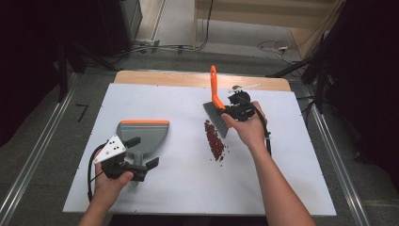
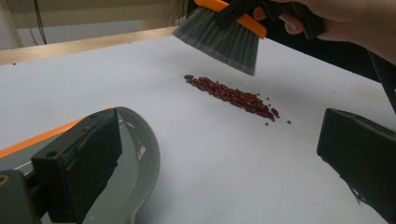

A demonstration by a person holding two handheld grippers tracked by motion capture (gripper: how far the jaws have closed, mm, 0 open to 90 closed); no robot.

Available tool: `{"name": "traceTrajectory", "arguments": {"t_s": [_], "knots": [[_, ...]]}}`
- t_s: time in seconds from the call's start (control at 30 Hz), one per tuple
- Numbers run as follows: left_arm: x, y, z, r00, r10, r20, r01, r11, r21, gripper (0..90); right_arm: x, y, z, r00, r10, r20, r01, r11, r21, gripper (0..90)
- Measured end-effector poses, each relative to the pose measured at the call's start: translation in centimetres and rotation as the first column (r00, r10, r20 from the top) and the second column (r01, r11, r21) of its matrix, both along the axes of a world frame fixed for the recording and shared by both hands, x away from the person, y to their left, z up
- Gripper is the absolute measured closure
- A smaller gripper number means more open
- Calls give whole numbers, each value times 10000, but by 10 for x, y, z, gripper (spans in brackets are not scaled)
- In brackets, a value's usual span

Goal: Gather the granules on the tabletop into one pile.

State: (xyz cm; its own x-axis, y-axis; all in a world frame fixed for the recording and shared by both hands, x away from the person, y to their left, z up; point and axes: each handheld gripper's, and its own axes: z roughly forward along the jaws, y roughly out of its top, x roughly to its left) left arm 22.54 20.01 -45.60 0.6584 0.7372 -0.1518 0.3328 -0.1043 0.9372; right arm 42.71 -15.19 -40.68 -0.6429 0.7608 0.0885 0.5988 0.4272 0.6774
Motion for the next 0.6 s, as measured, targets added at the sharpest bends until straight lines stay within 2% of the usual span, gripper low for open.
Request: {"name": "traceTrajectory", "arguments": {"t_s": [0.03, 0.1, 0.2, 0.27, 0.37, 0.4, 0.47, 0.5, 0.53, 0.57, 0.6], "knots": [[0, 0, 0, 10000, 4, -9, -4, 10000, -6, 4, 4, 0, 0, 9988, 341, 355, -326, 9985, -431, 686], [0, 0, 0, 10000, 3, -13, -3, 10000, 3, 4, 10, 2, -2, 9930, 760, 909, -646, 9904, -1218, 686], [1, 0, -1, 10000, -12, -14, 12, 10000, 14, 4, 17, 6, -9, 9758, 1471, 1617, -1100, 9697, -2180, 686], [1, 0, -1, 10000, -7, -19, 7, 10000, 41, 4, 19, 10, -14, 9634, 2014, 1768, -1489, 9508, -2717, 685], [1, 0, -1, 10000, 1, -32, -1, 10000, 38, 4, 20, 18, -24, 9512, 2562, 1718, -1942, 9302, -3116, 685], [1, 0, -1, 10000, 2, -34, -2, 10000, 36, 4, 20, 21, -27, 9469, 2707, 1734, -2014, 9199, -3364, 685], [1, 0, -1, 10000, -13, -25, 13, 10000, 47, 3, 20, 27, -32, 9328, 3151, 1748, -2319, 8962, -3782, 685], [1, 0, -1, 10000, -31, -18, 31, 10000, 46, 4, 19, 30, -34, 9297, 3255, 1723, -2421, 8927, -3800, 685], [1, 0, -1, 10000, -33, -26, 34, 10000, 38, 4, 18, 32, -36, 9243, 3432, 1672, -2586, 8850, -3873, 685], [1, -1, -1, 10000, -36, -28, 36, 10000, 36, 4, 17, 35, -37, 9152, 3664, 1676, -2765, 8737, -4003, 686], [1, -1, -1, 10000, -38, -28, 38, 10000, 32, 4, 15, 37, -37, 9102, 3795, 1659, -2877, 8675, -4057, 687]]}}
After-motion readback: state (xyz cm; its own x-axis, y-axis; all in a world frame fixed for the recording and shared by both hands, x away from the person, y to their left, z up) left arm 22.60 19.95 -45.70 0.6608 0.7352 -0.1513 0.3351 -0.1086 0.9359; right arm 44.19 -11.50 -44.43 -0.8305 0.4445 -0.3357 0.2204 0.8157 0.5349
